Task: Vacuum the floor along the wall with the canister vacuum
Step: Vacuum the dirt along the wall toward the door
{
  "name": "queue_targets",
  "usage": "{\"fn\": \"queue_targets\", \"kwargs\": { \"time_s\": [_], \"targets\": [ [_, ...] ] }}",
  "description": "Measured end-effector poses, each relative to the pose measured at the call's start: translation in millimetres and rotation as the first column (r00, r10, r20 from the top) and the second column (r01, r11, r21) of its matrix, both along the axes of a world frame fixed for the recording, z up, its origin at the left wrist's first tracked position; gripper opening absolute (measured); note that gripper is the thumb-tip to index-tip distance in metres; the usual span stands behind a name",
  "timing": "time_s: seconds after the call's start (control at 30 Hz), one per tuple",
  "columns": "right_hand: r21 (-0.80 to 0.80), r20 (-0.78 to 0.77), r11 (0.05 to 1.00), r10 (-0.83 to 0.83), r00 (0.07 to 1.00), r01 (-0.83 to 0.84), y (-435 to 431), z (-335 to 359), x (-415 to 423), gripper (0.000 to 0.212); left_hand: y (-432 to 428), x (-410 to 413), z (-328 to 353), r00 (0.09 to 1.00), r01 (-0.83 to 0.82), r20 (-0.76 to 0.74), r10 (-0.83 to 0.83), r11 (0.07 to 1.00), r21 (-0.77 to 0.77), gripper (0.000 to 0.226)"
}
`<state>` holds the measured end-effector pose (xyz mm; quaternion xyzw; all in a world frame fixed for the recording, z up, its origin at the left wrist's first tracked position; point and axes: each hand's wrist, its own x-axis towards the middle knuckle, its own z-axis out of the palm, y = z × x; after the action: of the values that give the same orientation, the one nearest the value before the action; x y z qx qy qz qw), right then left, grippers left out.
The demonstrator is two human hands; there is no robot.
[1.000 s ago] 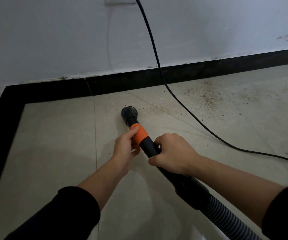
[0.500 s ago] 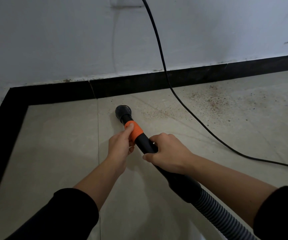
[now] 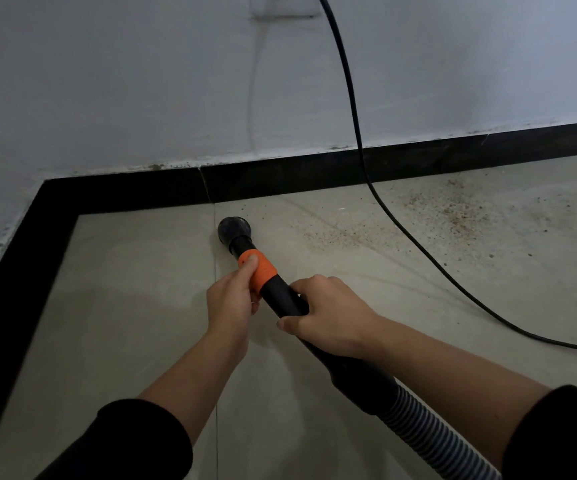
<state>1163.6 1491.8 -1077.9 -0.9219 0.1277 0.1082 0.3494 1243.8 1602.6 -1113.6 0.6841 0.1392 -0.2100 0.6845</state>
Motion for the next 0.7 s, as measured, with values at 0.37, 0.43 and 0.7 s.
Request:
{"fn": "queue_targets", "kwargs": {
  "time_s": [0.37, 0.43, 0.7],
  "targets": [
    [0.045, 0.018, 0.999, 0.004, 1.0, -0.005, 1, -8, 21, 0.02, -1, 18, -6, 0.997, -0.072, 0.023, 0.072, 0.997, -0.031, 0.028],
    [0.039, 0.017, 0.999, 0.006, 1.0, -0.007, 1, -10, 25, 0.019, -2, 22, -8, 0.997, -0.078, 0.023, 0.079, 0.997, -0.029, 0.028],
    [0.069, 0.027, 0.998, 0.002, 1.0, -0.004, -2, -15, 45, 0.015, -6, 41, -15, 0.993, -0.118, 0.022, 0.119, 0.992, -0.05, 0.03]
  ]
}}
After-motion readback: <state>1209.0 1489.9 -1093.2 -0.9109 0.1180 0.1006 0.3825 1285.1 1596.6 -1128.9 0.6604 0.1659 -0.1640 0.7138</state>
